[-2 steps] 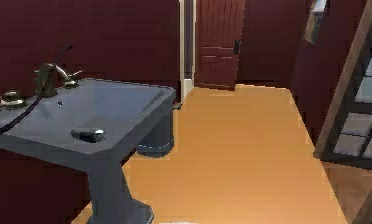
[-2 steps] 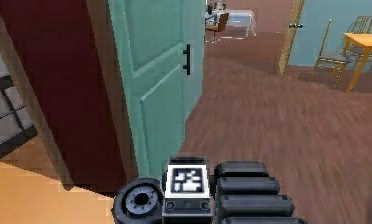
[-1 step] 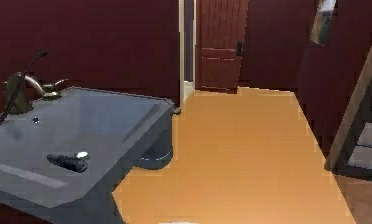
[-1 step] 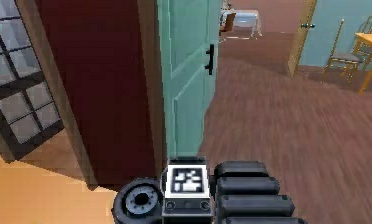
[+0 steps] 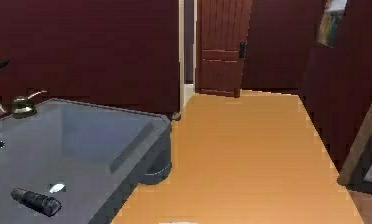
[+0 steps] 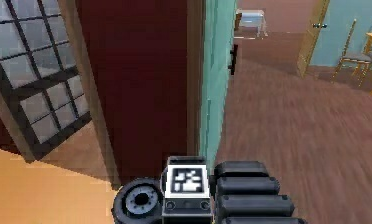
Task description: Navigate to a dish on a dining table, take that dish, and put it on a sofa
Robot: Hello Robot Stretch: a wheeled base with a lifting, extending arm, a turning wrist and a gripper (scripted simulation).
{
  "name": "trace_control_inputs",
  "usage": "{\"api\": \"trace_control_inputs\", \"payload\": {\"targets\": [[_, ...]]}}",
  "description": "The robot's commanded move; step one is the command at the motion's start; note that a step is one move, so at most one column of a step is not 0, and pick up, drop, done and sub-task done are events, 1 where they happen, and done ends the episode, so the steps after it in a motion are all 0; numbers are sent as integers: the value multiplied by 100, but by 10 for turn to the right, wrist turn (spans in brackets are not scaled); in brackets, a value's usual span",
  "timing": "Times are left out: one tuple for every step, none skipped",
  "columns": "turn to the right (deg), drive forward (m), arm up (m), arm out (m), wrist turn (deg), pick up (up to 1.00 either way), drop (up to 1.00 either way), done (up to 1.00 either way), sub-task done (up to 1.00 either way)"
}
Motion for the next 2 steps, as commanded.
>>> {"api": "trace_control_inputs", "payload": {"targets": [[450,0,0,0,0,0,0,0,0],[450,0,0,0,0,0,0,0,0]]}}
